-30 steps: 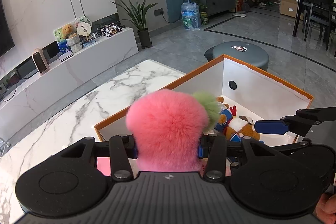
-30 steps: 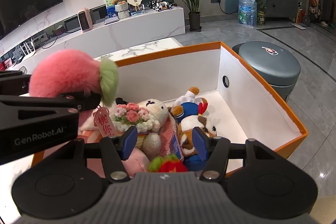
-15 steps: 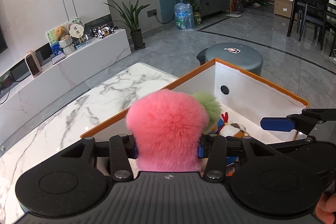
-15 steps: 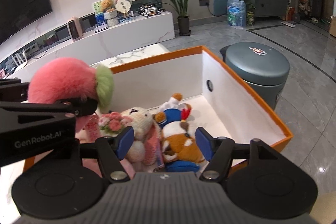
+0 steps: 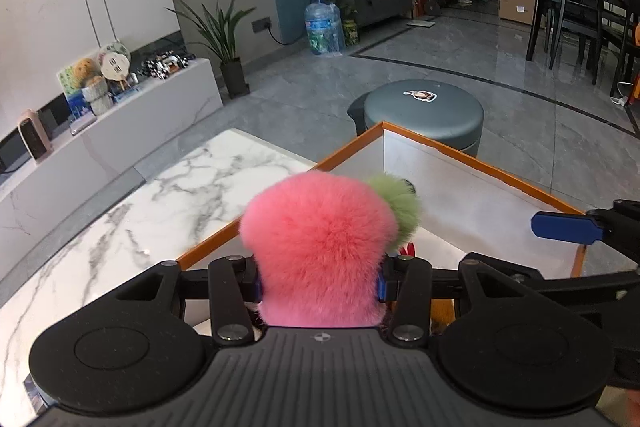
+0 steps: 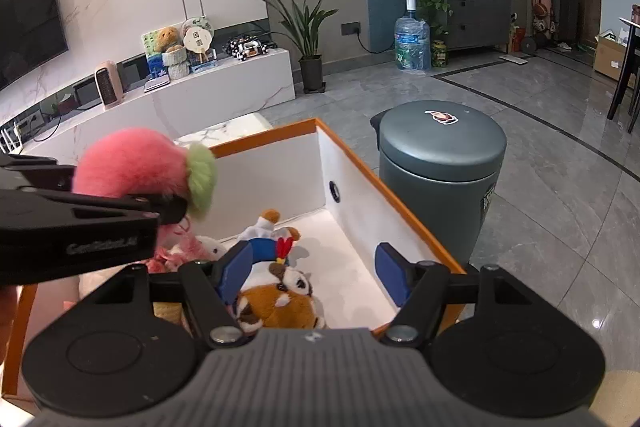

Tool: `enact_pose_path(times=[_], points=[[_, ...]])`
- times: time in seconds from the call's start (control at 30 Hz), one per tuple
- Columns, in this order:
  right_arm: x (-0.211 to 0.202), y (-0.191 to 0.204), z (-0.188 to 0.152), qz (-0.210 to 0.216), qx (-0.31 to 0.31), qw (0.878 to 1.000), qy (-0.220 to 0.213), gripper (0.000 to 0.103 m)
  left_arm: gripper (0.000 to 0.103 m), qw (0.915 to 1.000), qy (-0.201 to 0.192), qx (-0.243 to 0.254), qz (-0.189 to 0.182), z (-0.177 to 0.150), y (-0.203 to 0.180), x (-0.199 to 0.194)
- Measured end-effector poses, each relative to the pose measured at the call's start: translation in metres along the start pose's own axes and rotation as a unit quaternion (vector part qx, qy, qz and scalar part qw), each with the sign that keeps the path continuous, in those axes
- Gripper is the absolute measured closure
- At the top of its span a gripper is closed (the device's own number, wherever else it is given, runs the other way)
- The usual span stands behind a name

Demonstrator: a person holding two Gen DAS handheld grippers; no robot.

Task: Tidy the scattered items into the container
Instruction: 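Lower both tools into the box and open them to drop the ball and fruit, then move both open tools back toward the card deck and pink wallet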

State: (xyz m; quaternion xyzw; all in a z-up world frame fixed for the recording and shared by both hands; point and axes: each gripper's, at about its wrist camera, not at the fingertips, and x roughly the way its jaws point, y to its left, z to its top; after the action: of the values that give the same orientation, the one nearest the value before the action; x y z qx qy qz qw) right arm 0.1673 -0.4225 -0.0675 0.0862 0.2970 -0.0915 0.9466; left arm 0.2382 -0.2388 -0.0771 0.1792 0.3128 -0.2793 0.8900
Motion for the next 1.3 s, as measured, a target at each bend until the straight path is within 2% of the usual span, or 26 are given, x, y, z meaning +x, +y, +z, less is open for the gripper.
enact_pose_path(times=[0.27,0.57,0.93,1.3], points=[[0.009,-0.009,0.002,-0.005,0.002,1.000,0.004,0.032,0.049,0.9996,0.020,0.018,-0.001,0.003,-0.005,0.027],[0.017,-0.006,0.003,-0.014,-0.001,1.000,0.012,0.033,0.041,0.9994,0.031,0.016,0.001,0.001,-0.004,0.031],[0.017,0.002,0.005,-0.028,-0.015,0.999,0.012,0.033,0.041,0.9995,0.026,0.016,0.007,0.001,-0.001,0.012],[-0.015,0.016,0.014,-0.026,-0.009,1.000,-0.012,0.026,0.040,0.9997,-0.002,-0.008,0.023,-0.003,0.015,-0.045]])
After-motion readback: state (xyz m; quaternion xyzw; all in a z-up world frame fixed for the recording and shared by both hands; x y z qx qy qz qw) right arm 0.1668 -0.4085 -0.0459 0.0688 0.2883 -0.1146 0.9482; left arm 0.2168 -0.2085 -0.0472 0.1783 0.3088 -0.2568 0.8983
